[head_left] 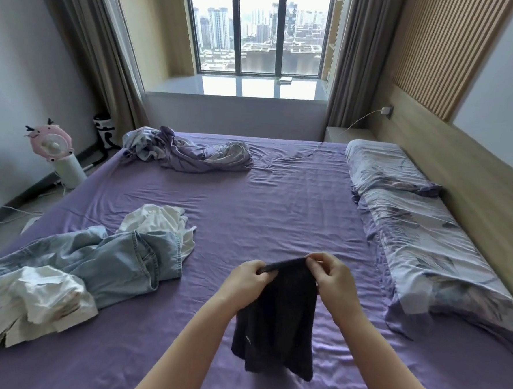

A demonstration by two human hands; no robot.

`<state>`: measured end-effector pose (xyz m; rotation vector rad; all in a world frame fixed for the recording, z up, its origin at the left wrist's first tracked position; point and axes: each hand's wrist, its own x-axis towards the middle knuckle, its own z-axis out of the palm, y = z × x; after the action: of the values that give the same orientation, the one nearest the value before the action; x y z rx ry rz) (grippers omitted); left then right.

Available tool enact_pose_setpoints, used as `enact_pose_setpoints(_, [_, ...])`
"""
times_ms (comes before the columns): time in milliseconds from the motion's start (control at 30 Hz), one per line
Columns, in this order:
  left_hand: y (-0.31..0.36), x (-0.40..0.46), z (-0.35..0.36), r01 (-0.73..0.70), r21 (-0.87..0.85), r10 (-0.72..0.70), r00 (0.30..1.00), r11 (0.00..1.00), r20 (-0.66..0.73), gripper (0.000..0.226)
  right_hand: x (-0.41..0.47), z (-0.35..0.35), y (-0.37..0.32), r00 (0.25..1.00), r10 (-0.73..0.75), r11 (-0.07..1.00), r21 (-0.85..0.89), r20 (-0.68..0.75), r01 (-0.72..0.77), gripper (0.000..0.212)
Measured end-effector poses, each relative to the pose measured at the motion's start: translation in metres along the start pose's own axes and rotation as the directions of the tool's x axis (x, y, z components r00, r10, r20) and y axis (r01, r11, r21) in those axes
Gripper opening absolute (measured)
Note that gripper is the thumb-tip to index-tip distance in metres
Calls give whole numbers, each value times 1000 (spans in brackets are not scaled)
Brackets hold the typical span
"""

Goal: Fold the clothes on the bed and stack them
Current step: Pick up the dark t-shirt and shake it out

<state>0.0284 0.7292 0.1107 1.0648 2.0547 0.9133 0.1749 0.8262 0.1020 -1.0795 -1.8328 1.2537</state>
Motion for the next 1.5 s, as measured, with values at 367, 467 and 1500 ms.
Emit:
enact_pose_setpoints(367, [22,-2,-10,262,-710,-188,965,653,184,15,-34,4,6,975,-196,977,-65,109,204,24])
enact_pose_setpoints(467, [22,5,-12,218,-675,-184,975,705,123,12,-40,11,17,978,-154,982,-88,144,168,30])
enact_pose_setpoints(1500, [7,-16,17,-275,142,301,929,951,-217,13,-22,-7,-12,967,58,931,336,247,-142,28])
